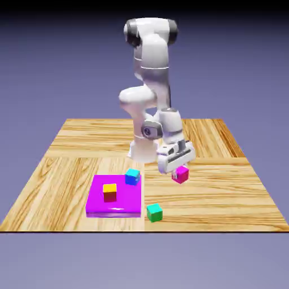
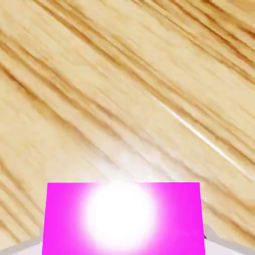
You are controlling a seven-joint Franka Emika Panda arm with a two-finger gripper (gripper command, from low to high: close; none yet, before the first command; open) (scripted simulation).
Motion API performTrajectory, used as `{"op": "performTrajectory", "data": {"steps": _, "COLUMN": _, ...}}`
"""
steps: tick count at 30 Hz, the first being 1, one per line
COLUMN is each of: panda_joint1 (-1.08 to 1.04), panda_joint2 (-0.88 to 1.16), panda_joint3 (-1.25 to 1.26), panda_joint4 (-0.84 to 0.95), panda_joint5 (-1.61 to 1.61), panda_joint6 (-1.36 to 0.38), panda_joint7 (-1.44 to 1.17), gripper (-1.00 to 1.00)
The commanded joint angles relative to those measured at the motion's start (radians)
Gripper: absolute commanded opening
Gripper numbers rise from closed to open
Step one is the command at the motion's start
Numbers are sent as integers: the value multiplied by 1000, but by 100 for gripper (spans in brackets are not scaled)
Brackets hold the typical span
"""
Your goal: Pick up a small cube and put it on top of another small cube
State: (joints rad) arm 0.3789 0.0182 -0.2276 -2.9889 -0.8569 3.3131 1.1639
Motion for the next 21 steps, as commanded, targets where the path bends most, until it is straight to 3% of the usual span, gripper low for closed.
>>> {"op": "performTrajectory", "data": {"steps": 1, "panda_joint1": -19, "panda_joint2": -33, "panda_joint3": 21, "panda_joint4": -4, "panda_joint5": 33, "panda_joint6": -38, "panda_joint7": 43, "gripper": -100}}
{"op": "performTrajectory", "data": {"steps": 19, "panda_joint1": -576, "panda_joint2": -628, "panda_joint3": 417, "panda_joint4": -77, "panda_joint5": 605, "panda_joint6": -710, "panda_joint7": 825, "gripper": -100}}
{"op": "performTrajectory", "data": {"steps": 21, "panda_joint1": -644, "panda_joint2": -599, "panda_joint3": 461, "panda_joint4": -79, "panda_joint5": 585, "panda_joint6": -682, "panda_joint7": 882, "gripper": -100}}
